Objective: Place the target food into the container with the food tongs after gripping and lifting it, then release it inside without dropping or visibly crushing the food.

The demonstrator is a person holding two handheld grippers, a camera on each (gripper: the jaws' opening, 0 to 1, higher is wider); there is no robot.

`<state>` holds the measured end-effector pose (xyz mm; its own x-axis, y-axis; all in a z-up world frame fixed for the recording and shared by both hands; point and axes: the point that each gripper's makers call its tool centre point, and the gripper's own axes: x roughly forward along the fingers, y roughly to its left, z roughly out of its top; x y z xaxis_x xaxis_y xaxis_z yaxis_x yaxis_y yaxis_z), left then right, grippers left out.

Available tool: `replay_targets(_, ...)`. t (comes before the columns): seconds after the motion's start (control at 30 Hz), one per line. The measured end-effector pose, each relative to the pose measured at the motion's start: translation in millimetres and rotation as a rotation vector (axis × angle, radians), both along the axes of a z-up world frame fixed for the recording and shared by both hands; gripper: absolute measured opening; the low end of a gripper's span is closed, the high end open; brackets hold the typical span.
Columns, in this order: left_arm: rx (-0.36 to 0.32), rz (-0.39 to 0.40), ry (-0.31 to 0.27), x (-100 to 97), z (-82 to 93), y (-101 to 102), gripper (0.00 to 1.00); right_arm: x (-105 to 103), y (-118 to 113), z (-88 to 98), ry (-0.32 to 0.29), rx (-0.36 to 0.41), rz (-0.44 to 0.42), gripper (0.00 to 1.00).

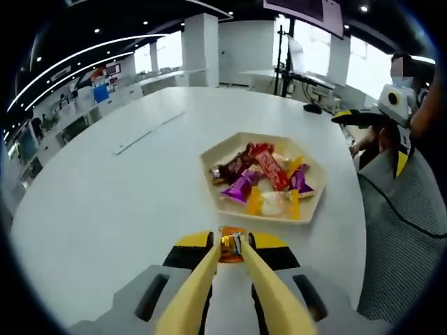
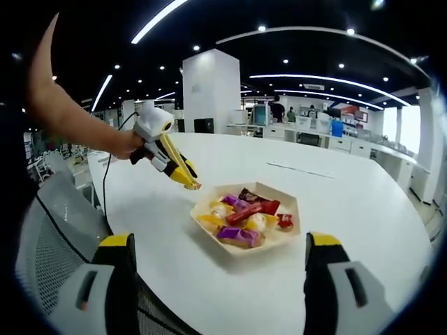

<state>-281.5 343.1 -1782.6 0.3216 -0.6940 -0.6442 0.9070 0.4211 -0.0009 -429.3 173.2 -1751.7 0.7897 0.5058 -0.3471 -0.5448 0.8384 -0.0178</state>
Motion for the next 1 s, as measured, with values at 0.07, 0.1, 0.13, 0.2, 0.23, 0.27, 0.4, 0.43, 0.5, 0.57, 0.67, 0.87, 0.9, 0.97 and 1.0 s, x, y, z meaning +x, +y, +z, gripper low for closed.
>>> replay_targets(0.07, -0.003, 0.001, -0.002, 3.3, 8.4, 1, 0.16, 0, 0, -0.2, 0.002, -0.001, 0.001, 0.99)
replay_targets(0.1, 0.0, -0.002, -0.006, 5.5, 13.5, 1, 0.16, 0, 0, 0.2, 0.001, 0.0, 0.001, 0.99)
replay_targets(0.13, -0.001, -0.003, -0.007, 7.2, 17.5, 2, 0.16, 0, 0, 0.3, 0.0, 0.0, 0.001, 0.99)
replay_targets(0.2, -0.002, -0.006, -0.011, 10.7, 28.0, 2, 0.16, -1, 1, -0.1, 0.003, 0.002, 0.002, 0.99)
replay_targets(0.23, -0.007, -0.006, -0.008, 12.4, 31.8, 2, 0.16, -1, 1, 0.1, 0.002, 0.003, 0.001, 0.99)
replay_targets(0.27, -0.012, 0.001, -0.024, 16.9, 39.3, 2, 0.16, 0, 0, 0.2, 0.0, 0.003, 0.001, 0.99)
replay_targets(0.4, -0.031, 0.008, -0.035, 23.7, 60.5, 4, 0.16, 0, 0, 0.8, -0.002, 0.008, -0.001, 0.99)
replay_targets(0.43, -0.034, 0.009, -0.043, 25.6, 66.3, 3, 0.16, 0, 0, 0.7, -0.002, 0.008, -0.001, 0.99)
replay_targets(0.5, -0.035, 0.004, -0.048, 27.4, 71.8, 3, 0.16, 0, 0, 1.9, -0.006, 0.011, -0.003, 0.99)
replay_targets(0.57, -0.031, -0.002, -0.053, 28.9, 75.7, 2, 0.16, 0, 0, 1.9, -0.006, 0.012, -0.003, 0.99)
replay_targets(0.67, -0.028, -0.017, -0.053, 27.3, 82.1, -2, 0.16, 0, 0, 1.9, -0.008, 0.012, -0.003, 0.99)
replay_targets(0.87, -0.042, -0.03, -0.062, 29.2, 91.4, -10, 0.16, 1, -1, 2.8, -0.011, 0.014, -0.008, 0.99)
replay_targets(0.9, -0.044, -0.035, -0.062, 28.3, 93.2, -13, 0.16, 1, -1, 3.2, -0.012, 0.016, -0.009, 0.99)
replay_targets(0.97, -0.048, -0.042, -0.062, 26.4, 95.6, -18, 0.16, 1, -1, 3.1, -0.012, 0.015, -0.01, 0.99)
replay_targets(1.0, -0.05, -0.045, -0.062, 25.7, 96.2, -19, 0.16, 1, -1, 2.9, -0.013, 0.015, -0.012, 0.99)
